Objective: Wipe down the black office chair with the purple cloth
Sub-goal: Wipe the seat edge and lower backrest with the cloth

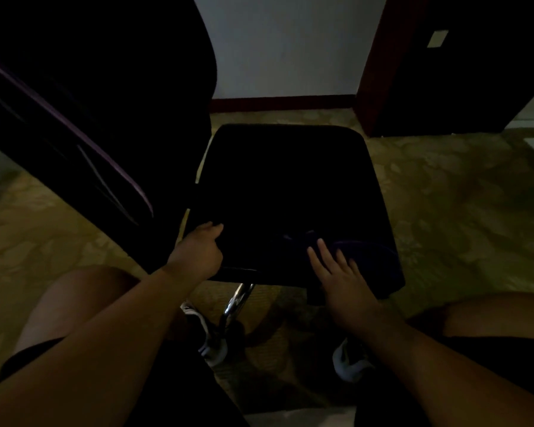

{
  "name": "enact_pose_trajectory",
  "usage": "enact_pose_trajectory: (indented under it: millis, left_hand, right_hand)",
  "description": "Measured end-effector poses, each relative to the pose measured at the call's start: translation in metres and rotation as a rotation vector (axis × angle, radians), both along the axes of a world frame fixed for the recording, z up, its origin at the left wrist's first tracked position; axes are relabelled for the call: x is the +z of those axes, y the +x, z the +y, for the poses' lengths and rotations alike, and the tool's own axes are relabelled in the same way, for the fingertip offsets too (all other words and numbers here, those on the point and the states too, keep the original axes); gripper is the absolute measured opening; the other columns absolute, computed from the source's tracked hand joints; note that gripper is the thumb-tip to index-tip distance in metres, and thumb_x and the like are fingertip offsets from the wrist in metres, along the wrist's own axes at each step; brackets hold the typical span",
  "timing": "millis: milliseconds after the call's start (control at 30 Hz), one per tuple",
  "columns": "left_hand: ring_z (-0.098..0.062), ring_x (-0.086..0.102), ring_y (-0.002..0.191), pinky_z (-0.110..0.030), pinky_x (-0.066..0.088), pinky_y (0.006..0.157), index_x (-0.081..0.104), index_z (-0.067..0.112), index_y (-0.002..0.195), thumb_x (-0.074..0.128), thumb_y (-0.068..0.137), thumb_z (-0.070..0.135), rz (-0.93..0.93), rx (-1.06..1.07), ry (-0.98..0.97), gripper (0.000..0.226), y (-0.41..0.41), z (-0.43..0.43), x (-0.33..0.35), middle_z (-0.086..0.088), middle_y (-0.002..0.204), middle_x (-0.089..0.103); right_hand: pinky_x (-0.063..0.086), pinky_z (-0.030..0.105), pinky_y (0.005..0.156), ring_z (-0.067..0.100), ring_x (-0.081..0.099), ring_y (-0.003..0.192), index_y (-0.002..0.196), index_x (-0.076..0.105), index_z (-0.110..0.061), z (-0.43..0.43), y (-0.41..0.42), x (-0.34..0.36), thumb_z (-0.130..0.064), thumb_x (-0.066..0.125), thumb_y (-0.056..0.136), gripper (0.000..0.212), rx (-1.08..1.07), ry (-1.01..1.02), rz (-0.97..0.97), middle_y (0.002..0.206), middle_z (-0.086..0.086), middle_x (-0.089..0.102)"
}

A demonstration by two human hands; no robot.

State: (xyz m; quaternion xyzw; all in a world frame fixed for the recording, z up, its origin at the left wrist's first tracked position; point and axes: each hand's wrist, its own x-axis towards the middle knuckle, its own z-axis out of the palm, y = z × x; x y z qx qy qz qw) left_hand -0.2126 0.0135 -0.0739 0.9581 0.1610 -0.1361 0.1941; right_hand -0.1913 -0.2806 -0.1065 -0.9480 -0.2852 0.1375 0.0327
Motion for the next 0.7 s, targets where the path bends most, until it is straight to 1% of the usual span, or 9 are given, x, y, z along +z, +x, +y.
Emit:
enact_pose_trajectory:
  millis: [100,200,267,367,467,533,567,633,700]
  left_hand:
    - [-0.03,0.024,0.146,-0.036,0.023,0.118,0.034,0.01,0.151,0.044,0.097,0.002,0.006,-0.028,0.038,0.056,-0.004,0.001,0.004,-0.013,0.159,0.024]
    - [-0.03,0.026,0.145,-0.038,0.024,0.117,0.034,0.01,0.151,0.042,0.097,0.006,0.053,-0.086,0.041,0.055,-0.008,0.004,0.0,-0.013,0.159,0.023]
    - [-0.029,0.027,0.145,-0.039,0.028,0.114,0.029,0.015,0.153,0.043,0.098,0.012,0.097,-0.069,0.032,0.057,-0.008,0.007,0.004,-0.009,0.16,0.023]
    - [-0.026,0.034,0.141,-0.037,0.037,0.109,0.023,0.023,0.155,0.045,0.097,0.017,0.096,-0.075,0.046,0.062,-0.005,0.015,0.01,-0.005,0.158,0.029]
    - [-0.027,0.041,0.136,-0.031,0.041,0.103,0.02,0.025,0.155,0.045,0.098,0.016,0.078,-0.028,-0.055,0.064,-0.001,0.027,0.007,-0.007,0.157,0.032]
    - [-0.026,0.034,0.141,-0.031,0.033,0.11,0.019,0.02,0.156,0.044,0.098,0.013,0.058,0.008,-0.12,0.064,-0.001,0.03,0.004,-0.008,0.159,0.027]
    - [-0.026,0.028,0.145,-0.033,0.029,0.115,0.017,0.018,0.156,0.043,0.098,0.014,0.055,0.019,-0.115,0.064,-0.001,0.031,0.003,-0.008,0.161,0.022]
    - [-0.027,0.016,0.148,-0.038,0.025,0.118,0.011,0.017,0.157,0.042,0.098,0.016,0.118,0.036,-0.067,0.067,-0.005,0.033,0.003,-0.007,0.163,0.009]
    - [-0.033,0.014,0.148,-0.044,0.024,0.118,0.019,0.016,0.156,0.043,0.098,0.018,0.125,0.056,0.003,0.063,-0.008,0.041,0.0,-0.011,0.163,0.006]
  right_hand:
    - [0.002,0.048,0.119,0.032,-0.005,0.149,0.147,-0.026,-0.027,0.026,-0.004,-0.003,-0.025,0.059,0.091,0.101,0.059,0.016,-0.011,0.157,-0.001,-0.031]
    - [-0.006,0.045,0.117,0.029,-0.009,0.149,0.146,-0.024,-0.03,0.06,-0.005,-0.007,-0.022,0.059,0.09,0.1,0.191,0.03,-0.046,0.155,-0.004,-0.032]
    - [-0.009,0.044,0.115,0.024,-0.014,0.146,0.149,-0.021,-0.032,0.082,-0.002,-0.012,-0.024,0.063,0.086,0.105,0.267,0.011,-0.059,0.155,-0.005,-0.033]
    - [-0.009,0.045,0.115,0.028,-0.011,0.148,0.146,-0.027,-0.035,0.108,0.006,-0.018,-0.023,0.063,0.085,0.11,0.354,-0.037,-0.09,0.154,-0.005,-0.035]
    - [-0.006,0.048,0.117,0.029,-0.012,0.149,0.143,-0.03,-0.032,0.137,0.013,-0.014,-0.018,0.058,0.088,0.105,0.422,-0.062,-0.1,0.156,-0.003,-0.034]
    - [-0.003,0.05,0.119,0.03,-0.012,0.149,0.147,-0.026,-0.03,0.16,0.017,-0.011,-0.014,0.053,0.09,0.099,0.454,-0.055,-0.103,0.157,-0.002,-0.032]
    - [-0.003,0.051,0.119,0.031,-0.013,0.149,0.149,-0.022,-0.03,0.173,0.019,-0.01,-0.013,0.053,0.091,0.096,0.472,-0.053,-0.1,0.158,-0.001,-0.031]
    - [-0.002,0.051,0.12,0.03,-0.016,0.148,0.152,-0.016,-0.03,0.192,0.023,-0.011,-0.013,0.052,0.093,0.091,0.498,-0.058,-0.073,0.158,0.0,-0.031]
    - [-0.003,0.049,0.12,0.028,-0.015,0.148,0.151,-0.017,-0.033,0.202,0.026,-0.008,-0.015,0.052,0.094,0.091,0.486,-0.027,-0.059,0.158,-0.001,-0.03]
